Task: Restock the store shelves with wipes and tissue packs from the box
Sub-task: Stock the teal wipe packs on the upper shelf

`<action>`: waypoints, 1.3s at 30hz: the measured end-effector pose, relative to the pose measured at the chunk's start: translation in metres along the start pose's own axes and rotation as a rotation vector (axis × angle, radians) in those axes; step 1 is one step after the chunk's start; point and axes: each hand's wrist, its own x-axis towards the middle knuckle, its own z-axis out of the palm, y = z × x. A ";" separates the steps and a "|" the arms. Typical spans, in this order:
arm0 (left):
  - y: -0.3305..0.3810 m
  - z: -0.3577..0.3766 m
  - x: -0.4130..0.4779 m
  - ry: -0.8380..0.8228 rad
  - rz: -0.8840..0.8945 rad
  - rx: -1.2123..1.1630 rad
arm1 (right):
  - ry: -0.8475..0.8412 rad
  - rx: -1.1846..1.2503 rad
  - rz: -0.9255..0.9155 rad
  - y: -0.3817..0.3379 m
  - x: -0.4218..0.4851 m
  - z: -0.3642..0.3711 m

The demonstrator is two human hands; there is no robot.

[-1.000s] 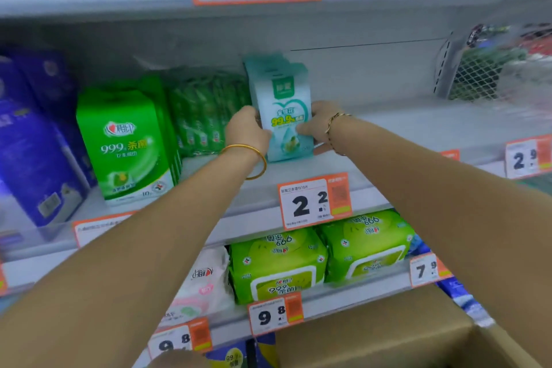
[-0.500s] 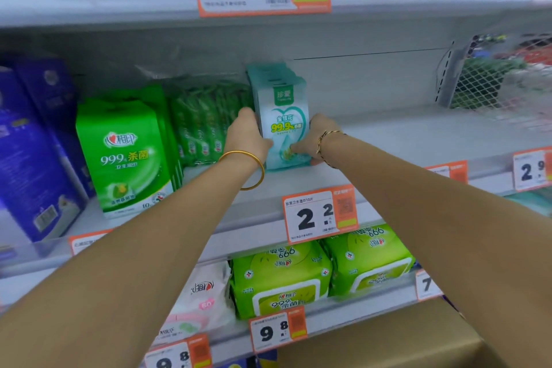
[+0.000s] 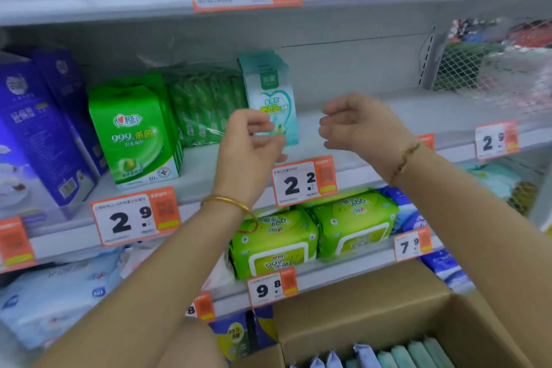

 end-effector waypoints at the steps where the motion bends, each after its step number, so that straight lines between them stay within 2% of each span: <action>1: -0.003 0.002 -0.023 -0.061 -0.038 -0.048 | -0.033 0.078 -0.011 0.004 -0.028 -0.007; 4: -0.036 0.011 -0.085 -0.351 -0.241 0.015 | -0.173 0.118 0.097 0.043 -0.096 -0.018; 8: -0.108 0.026 -0.136 -0.749 -0.582 0.310 | -0.372 -0.130 0.495 0.157 -0.149 -0.001; 10: -0.131 0.033 -0.148 -0.883 -0.607 0.496 | -0.504 -0.261 0.633 0.214 -0.172 0.016; 14: -0.152 0.043 -0.160 -1.095 -0.431 0.765 | -0.777 -0.577 0.788 0.282 -0.207 0.052; 17: -0.162 0.046 -0.162 -1.131 -0.343 0.843 | -0.916 -0.710 0.753 0.307 -0.225 0.078; 19: -0.166 0.046 -0.159 -1.120 -0.340 0.842 | -0.945 -0.724 0.777 0.316 -0.235 0.089; 24: -0.172 0.043 -0.155 -1.103 -0.345 0.833 | -0.967 -0.494 0.931 0.311 -0.231 0.085; 28: -0.168 0.042 -0.157 -1.106 -0.355 0.837 | -0.955 -0.458 0.877 0.309 -0.234 0.086; 30: -0.167 0.041 -0.158 -1.105 -0.358 0.842 | -0.932 -0.464 0.857 0.308 -0.237 0.089; 33: -0.166 0.040 -0.160 -1.119 -0.364 0.846 | -0.885 -0.463 0.923 0.299 -0.228 0.082; 36: -0.166 0.039 -0.161 -1.151 -0.389 0.848 | -0.704 -0.268 1.050 0.284 -0.209 0.063; 39: -0.166 0.038 -0.162 -1.173 -0.401 0.834 | -0.568 -0.176 1.026 0.262 -0.188 0.040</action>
